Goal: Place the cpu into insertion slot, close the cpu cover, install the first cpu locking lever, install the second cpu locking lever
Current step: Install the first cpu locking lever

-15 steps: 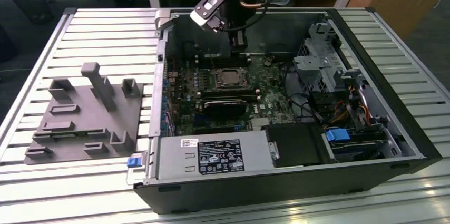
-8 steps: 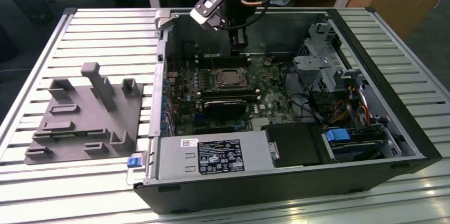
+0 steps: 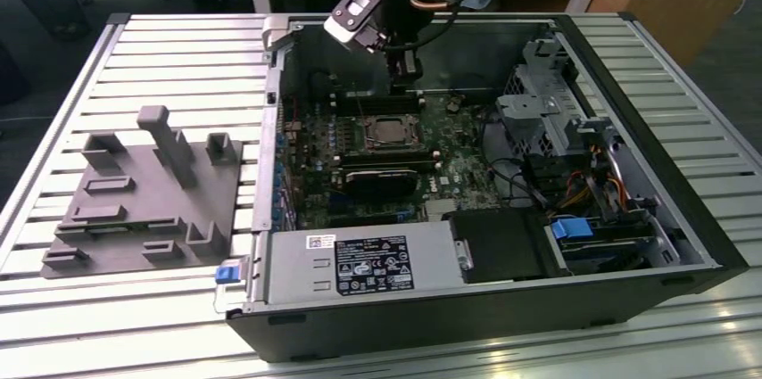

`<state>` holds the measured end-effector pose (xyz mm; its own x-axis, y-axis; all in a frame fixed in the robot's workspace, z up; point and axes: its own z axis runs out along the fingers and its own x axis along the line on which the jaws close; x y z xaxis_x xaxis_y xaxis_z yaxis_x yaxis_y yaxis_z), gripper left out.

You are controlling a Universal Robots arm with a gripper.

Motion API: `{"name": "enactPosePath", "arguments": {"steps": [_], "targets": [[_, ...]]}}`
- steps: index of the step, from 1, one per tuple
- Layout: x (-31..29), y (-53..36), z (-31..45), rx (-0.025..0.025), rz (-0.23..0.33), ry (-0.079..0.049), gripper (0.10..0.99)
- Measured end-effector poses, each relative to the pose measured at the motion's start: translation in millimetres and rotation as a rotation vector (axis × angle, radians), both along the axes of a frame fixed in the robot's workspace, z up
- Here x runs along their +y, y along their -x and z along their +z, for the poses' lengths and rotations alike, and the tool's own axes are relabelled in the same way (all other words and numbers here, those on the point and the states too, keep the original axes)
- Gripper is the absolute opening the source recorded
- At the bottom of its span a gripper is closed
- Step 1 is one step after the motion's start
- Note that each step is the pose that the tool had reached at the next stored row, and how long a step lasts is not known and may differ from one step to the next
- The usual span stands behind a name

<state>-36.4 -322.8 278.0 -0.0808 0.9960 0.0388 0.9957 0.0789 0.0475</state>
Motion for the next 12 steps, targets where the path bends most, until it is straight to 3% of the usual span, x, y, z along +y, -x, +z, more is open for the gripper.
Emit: {"name": "enactPosePath", "arguments": {"steps": [12], "targets": [[0.0, 0.0, 0.0, 0.0000, 0.085, 0.000, 0.106]]}}
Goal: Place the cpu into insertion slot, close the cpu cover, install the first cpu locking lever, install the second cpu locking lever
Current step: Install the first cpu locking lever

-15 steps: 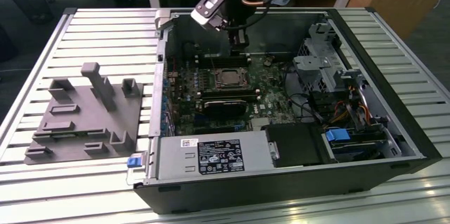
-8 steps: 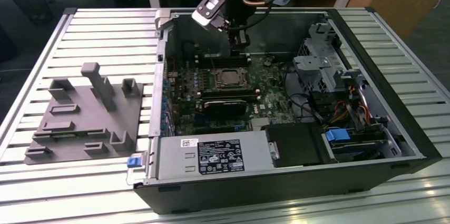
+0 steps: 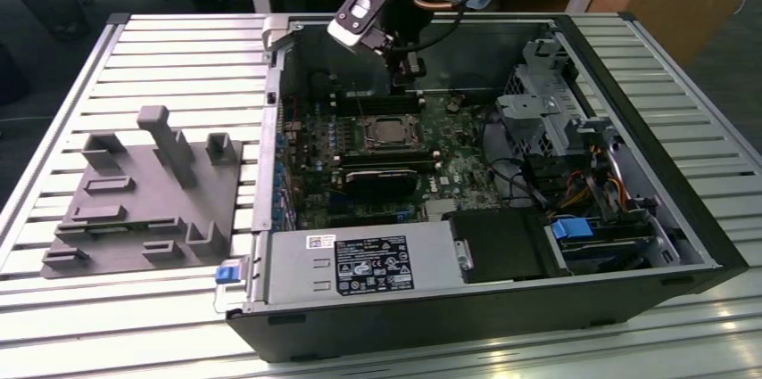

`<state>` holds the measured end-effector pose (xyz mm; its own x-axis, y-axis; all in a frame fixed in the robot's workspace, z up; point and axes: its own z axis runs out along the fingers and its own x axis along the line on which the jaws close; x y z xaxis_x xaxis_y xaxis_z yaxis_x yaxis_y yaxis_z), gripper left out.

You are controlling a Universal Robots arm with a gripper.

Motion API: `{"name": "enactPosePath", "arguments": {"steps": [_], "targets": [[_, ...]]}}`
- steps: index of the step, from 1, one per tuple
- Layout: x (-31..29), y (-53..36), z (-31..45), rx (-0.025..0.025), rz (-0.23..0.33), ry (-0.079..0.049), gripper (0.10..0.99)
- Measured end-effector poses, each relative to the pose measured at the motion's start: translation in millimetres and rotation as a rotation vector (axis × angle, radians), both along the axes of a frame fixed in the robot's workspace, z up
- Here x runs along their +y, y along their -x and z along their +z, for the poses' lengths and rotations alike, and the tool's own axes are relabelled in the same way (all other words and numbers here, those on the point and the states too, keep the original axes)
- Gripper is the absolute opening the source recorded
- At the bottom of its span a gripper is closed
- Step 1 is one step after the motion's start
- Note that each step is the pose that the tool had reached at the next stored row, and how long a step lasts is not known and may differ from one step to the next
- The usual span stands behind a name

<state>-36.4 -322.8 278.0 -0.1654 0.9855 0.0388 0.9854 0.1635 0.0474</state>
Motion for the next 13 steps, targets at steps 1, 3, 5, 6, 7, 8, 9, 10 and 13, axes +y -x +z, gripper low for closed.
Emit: {"name": "enactPosePath", "arguments": {"steps": [1, 3, 5, 6, 7, 8, 9, 10, 13], "targets": [[0.0, 0.0, 0.0, 0.0000, 0.010, 0.000, 0.106], [0.0, 0.0, 0.0, 0.0000, 0.032, 0.000, 0.106], [0.0, 0.0, 0.0, 0.0000, 0.058, 0.000, 0.106], [0.0, 0.0, 0.0, 0.0000, 0.072, 0.000, 0.106], [0.0, 0.0, 0.0, 0.0000, 0.088, 0.000, 0.106], [0.0, 0.0, 0.0, 0.0000, 0.105, 0.000, 0.106], [0.0, 0.0, 0.0, 0.0000, 0.123, 0.000, 0.106], [0.0, 0.0, 0.0, 0.0000, 0.142, 0.000, 0.106], [0.0, 0.0, 0.0, -0.0001, 0.197, 0.000, 0.106]]}}
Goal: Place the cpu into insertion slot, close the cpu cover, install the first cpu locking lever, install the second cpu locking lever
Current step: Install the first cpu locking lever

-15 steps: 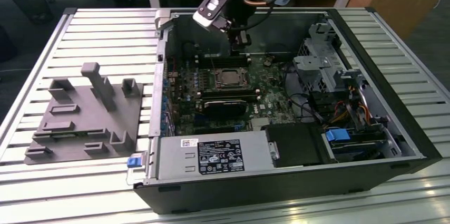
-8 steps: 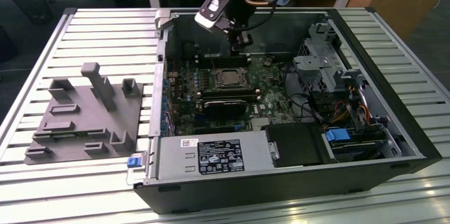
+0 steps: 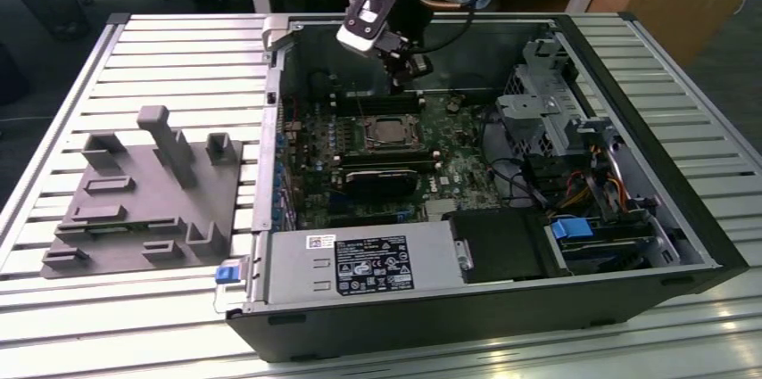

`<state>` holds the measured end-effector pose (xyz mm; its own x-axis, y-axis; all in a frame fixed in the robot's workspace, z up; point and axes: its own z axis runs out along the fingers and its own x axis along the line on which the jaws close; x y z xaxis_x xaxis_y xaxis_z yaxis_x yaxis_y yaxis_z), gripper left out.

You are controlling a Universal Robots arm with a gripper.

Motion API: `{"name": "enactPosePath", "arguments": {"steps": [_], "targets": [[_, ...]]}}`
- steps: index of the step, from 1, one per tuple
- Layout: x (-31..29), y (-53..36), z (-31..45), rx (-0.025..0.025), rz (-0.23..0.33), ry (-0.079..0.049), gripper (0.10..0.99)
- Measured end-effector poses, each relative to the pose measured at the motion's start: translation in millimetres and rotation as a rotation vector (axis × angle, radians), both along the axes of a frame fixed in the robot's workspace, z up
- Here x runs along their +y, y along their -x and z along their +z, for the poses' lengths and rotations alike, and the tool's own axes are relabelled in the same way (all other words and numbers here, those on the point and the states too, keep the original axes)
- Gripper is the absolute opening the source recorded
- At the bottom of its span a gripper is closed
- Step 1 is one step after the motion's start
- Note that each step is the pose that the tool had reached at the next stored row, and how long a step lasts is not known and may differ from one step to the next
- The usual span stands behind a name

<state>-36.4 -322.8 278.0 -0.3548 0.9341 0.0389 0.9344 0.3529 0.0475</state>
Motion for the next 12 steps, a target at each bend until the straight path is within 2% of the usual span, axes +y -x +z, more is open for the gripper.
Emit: {"name": "enactPosePath", "arguments": {"steps": [12], "targets": [[0.0, 0.0, -0.1, 0.0001, 0.218, 0.000, 0.106]]}}
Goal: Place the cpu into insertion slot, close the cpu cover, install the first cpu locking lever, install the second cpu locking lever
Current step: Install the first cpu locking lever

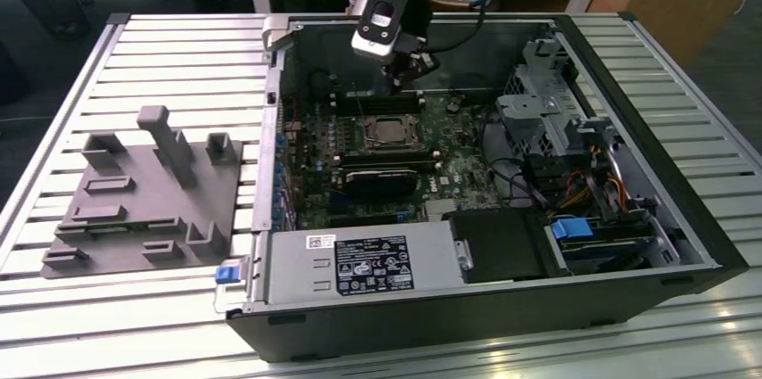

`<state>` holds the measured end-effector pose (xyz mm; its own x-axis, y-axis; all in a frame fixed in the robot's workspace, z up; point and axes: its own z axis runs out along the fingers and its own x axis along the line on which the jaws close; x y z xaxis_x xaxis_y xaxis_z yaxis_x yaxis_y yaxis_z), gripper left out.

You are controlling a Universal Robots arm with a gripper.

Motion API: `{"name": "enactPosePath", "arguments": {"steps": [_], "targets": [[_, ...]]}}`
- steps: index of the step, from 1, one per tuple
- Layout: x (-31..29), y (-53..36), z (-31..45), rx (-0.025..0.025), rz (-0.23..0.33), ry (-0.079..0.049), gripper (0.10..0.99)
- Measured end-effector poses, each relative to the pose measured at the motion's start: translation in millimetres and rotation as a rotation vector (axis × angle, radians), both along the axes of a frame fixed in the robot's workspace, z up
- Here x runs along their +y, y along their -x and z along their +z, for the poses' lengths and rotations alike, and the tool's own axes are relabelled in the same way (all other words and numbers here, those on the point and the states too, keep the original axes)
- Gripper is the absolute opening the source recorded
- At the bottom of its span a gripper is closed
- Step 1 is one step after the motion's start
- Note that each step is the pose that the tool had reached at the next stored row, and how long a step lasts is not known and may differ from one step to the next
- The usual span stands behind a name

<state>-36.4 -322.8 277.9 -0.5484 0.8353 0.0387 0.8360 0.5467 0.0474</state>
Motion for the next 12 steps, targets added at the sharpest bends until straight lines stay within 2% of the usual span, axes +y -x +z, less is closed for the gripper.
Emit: {"name": "enactPosePath", "arguments": {"steps": [12], "targets": [[0.0, 0.0, -0.6, 0.0000, 0.218, 0.000, 0.106]]}}
